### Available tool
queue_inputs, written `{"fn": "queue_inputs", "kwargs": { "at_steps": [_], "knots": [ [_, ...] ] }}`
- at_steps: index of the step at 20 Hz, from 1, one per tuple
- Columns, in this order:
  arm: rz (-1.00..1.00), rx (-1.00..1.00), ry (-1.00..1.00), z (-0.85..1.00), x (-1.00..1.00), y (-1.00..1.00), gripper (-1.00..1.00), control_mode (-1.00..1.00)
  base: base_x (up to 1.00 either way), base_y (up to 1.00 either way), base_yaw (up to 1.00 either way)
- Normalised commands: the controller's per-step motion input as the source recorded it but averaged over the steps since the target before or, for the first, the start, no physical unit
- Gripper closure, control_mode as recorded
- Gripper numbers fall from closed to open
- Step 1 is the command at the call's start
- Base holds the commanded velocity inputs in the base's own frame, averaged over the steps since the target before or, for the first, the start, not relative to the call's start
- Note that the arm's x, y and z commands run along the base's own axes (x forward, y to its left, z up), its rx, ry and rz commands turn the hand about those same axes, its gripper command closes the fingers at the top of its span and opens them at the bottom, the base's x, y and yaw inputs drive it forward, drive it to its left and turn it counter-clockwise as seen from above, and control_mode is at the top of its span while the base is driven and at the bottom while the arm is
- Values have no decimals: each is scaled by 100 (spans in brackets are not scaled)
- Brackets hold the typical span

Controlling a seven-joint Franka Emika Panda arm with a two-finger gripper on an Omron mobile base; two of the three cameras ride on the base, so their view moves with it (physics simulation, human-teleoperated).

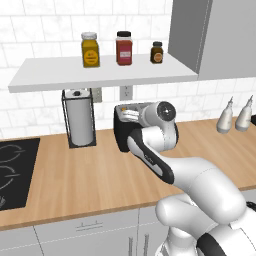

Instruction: Start the toaster. Once the lever pops up, take the bread to the plate on the dining counter.

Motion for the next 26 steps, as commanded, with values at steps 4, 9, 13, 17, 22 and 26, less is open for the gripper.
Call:
{"fn": "queue_inputs", "kwargs": {
  "at_steps": [4,9,13,17,22,26],
  "knots": [
    [0,0,0,0,0,0,-100,-100,0,0,0],
    [0,0,0,0,0,0,-100,-100,0,0,0],
    [0,0,0,0,0,0,-100,-100,0,0,0],
    [0,0,0,0,0,0,-100,-100,0,0,0],
    [0,0,0,0,0,0,-100,-100,0,0,0],
    [0,0,0,0,0,0,-100,-100,0,0,0]
  ]
}}
